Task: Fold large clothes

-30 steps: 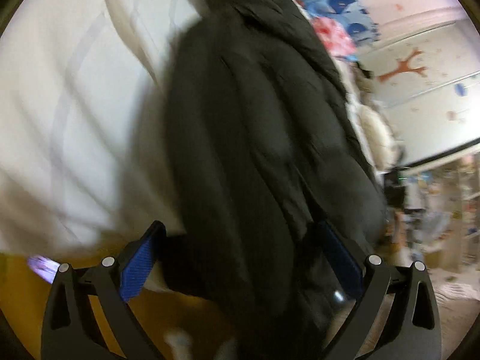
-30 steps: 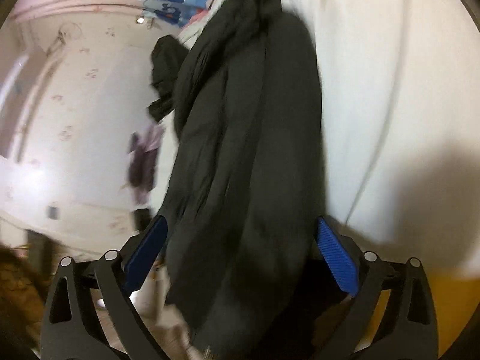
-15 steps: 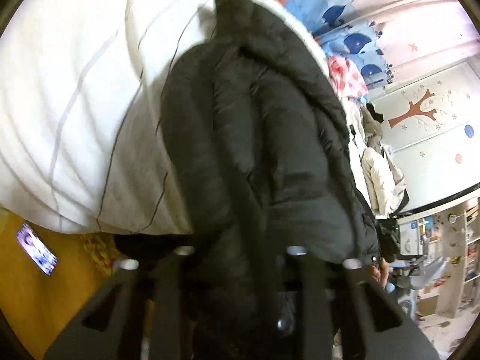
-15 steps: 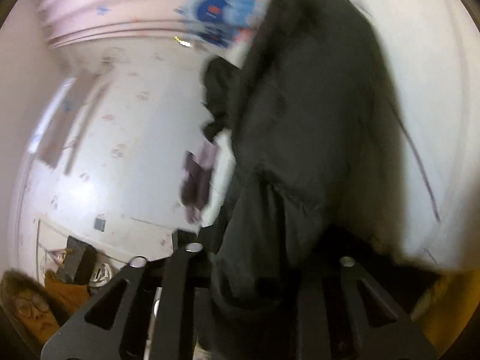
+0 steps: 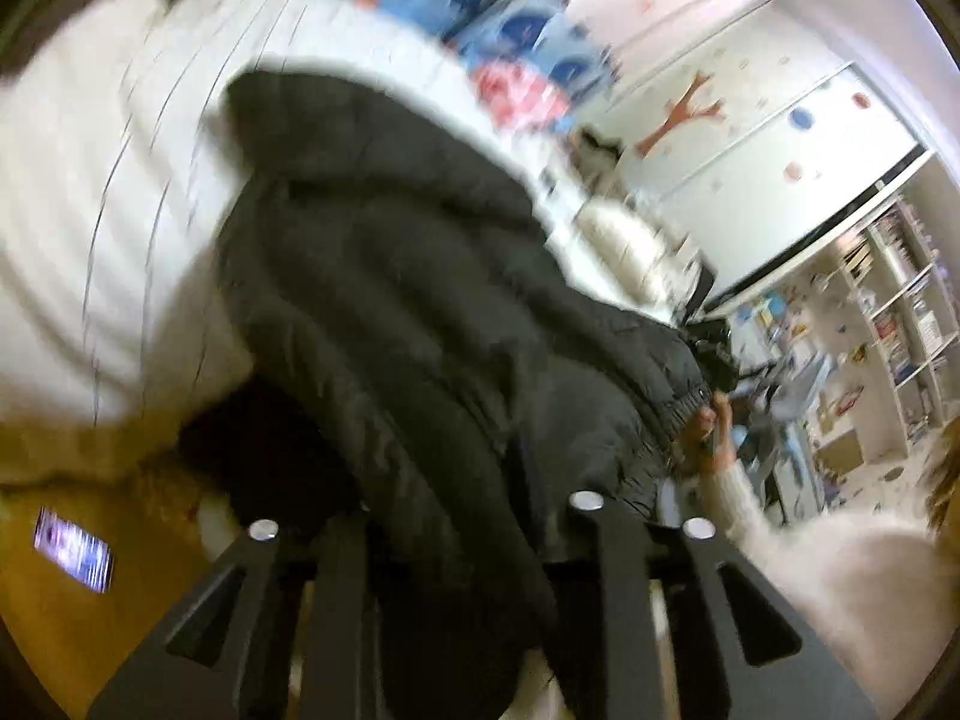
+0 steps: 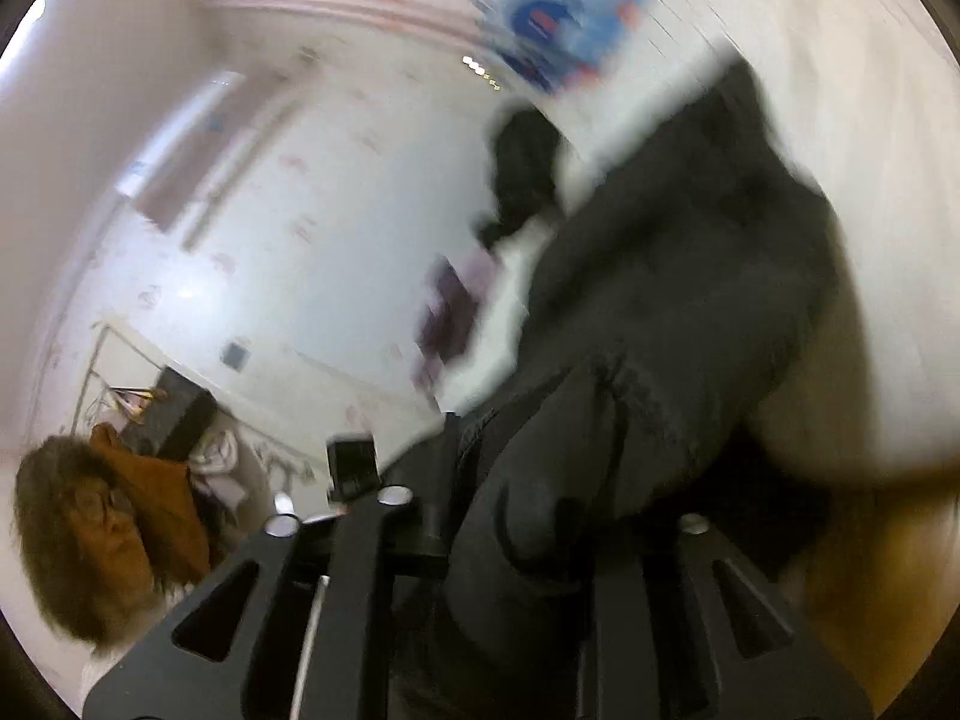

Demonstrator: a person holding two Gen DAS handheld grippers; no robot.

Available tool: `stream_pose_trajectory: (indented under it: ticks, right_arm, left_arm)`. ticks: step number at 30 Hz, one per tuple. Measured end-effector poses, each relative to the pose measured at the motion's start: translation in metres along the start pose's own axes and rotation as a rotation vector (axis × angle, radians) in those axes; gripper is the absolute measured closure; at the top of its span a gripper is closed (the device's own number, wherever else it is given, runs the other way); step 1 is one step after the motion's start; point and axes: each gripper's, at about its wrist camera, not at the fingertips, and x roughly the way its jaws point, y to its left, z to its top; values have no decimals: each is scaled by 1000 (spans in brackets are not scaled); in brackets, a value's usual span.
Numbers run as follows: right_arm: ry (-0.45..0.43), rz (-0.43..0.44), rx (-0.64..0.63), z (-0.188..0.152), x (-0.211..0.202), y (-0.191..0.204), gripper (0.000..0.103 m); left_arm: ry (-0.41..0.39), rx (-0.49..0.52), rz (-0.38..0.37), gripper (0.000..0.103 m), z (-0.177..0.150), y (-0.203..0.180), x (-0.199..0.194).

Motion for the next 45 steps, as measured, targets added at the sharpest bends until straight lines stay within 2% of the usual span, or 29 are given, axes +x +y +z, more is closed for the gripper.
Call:
stream_pose_trajectory:
  ticks: [1,2,3,5,6,7,8,10,12,15,19,21,23,25,26,27,29,31,32,34,36,37,38,39,41,43,45]
  right_arm:
    - [22,-9,40,-11,-5,-13,68]
    - [52,-20,101,-26,-9,-32,52]
    - [62,-30,132,-34,-11,-42,46]
    - [50,-11,186,-47,-18,-64,41]
    - [43,10,197,-50,-11,-70,36]
    - [36,28,202,-51,-10,-74,22]
    - [30,34,206,-49,-8,-76,13]
    - [34,33,209,-46,-3,-79,12]
    - [38,39,217,-43,5,-80,11]
    - [57,44,228,-44,16,-84,11]
    - [65,57,216,-53,32,-84,11]
    - [58,72,193,-55,38,-79,13]
    - [46,102,159,-52,43,-70,21]
    - [40,130,116,-44,50,-56,26]
    - [41,142,82,-41,54,-46,29]
    - [44,143,59,-38,58,-40,31]
    - [56,124,32,-36,64,-31,39]
    - [62,95,24,-37,66,-30,46]
    - [67,79,29,-39,68,-32,48]
    - [78,57,36,-41,69,-36,58]
    - [103,43,53,-45,73,-41,60]
    - [115,35,59,-47,73,-45,60]
    - [126,28,63,-48,75,-47,60]
    - [139,18,66,-50,76,-51,60]
    - [143,20,70,-52,77,-54,60]
    - [132,33,60,-54,77,-53,61]
    - [125,48,50,-54,79,-49,61]
  left_arm:
    - [28,-47,6,66,-12,19,2]
    - [37,-86,-2,56,-19,32,1]
    - [30,-123,-9,51,-25,46,-3]
    - [-37,-197,-17,26,-33,74,-13]
    - [-71,-237,-32,18,-34,85,-16]
    - [-98,-270,-48,15,-34,96,-18]
    - [-119,-298,-58,9,-32,107,-17]
    - [-113,-307,-58,8,-24,107,5]
    - [-62,-319,-66,8,-25,111,29]
    - [-7,-332,-137,8,-28,106,58]
    - [27,-244,-191,8,-32,75,75]
    - [10,-227,-179,8,-29,69,72]
    - [-28,-239,-132,10,-19,66,62]
    - [-62,-241,-105,26,-8,63,49]
    - [-71,-228,-84,38,-1,59,42]
    - [-71,-212,-67,44,2,56,40]
    - [-53,-167,-28,67,6,48,38]
    - [-31,-152,-10,73,5,46,41]
    - [-22,-152,-11,73,5,46,41]
    - [-2,-163,-33,73,1,54,43]
    - [26,-198,-61,69,-7,67,49]
    - [37,-210,-67,53,-10,75,52]
    - [57,-231,-65,27,-14,80,57]
    - [72,-247,-49,17,-20,84,63]
    - [79,-268,-76,17,-29,88,68]
    - [42,-250,-115,18,-32,81,68]
    - [15,-204,-122,37,-33,69,66]
